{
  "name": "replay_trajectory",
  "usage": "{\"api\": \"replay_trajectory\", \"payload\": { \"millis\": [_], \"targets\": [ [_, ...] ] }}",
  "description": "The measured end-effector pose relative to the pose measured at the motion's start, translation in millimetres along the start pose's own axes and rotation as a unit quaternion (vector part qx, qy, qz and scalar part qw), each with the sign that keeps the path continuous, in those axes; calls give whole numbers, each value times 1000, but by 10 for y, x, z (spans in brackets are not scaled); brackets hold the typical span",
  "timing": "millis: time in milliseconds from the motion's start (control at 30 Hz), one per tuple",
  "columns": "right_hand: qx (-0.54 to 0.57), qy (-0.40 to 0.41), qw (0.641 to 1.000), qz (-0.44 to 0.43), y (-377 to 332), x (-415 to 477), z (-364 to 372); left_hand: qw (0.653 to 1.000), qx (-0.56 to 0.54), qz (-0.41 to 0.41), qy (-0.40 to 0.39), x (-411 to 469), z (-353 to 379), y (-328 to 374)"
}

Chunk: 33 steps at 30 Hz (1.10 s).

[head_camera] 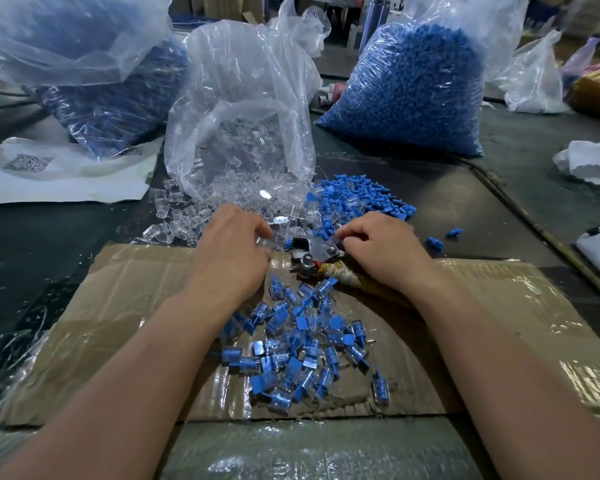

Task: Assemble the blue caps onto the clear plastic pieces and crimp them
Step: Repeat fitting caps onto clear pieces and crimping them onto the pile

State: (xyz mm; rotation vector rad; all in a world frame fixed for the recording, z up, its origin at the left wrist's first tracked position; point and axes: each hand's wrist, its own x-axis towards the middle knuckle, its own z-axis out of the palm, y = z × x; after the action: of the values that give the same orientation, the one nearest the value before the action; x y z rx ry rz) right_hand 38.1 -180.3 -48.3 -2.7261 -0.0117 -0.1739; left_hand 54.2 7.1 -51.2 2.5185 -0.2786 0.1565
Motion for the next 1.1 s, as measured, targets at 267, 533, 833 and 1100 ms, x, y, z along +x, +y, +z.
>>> {"api": "replay_trajectory", "payload": {
  "millis": [267,533,833,1100],
  "targets": [
    [24,-16,999,32,41,23,-48,998,-45,16,34,-52,-40,46],
    [79,-68,993,46,76,12,-115,984,-160,36,76,-55,-55,83],
    [47,-106,992,41,69,3,-160,982,-175,37,65,-80,-70,108],
    [94,0,996,9,71,-35,-110,944,-330,-23,-17,-73,-73,111]
  ]
}}
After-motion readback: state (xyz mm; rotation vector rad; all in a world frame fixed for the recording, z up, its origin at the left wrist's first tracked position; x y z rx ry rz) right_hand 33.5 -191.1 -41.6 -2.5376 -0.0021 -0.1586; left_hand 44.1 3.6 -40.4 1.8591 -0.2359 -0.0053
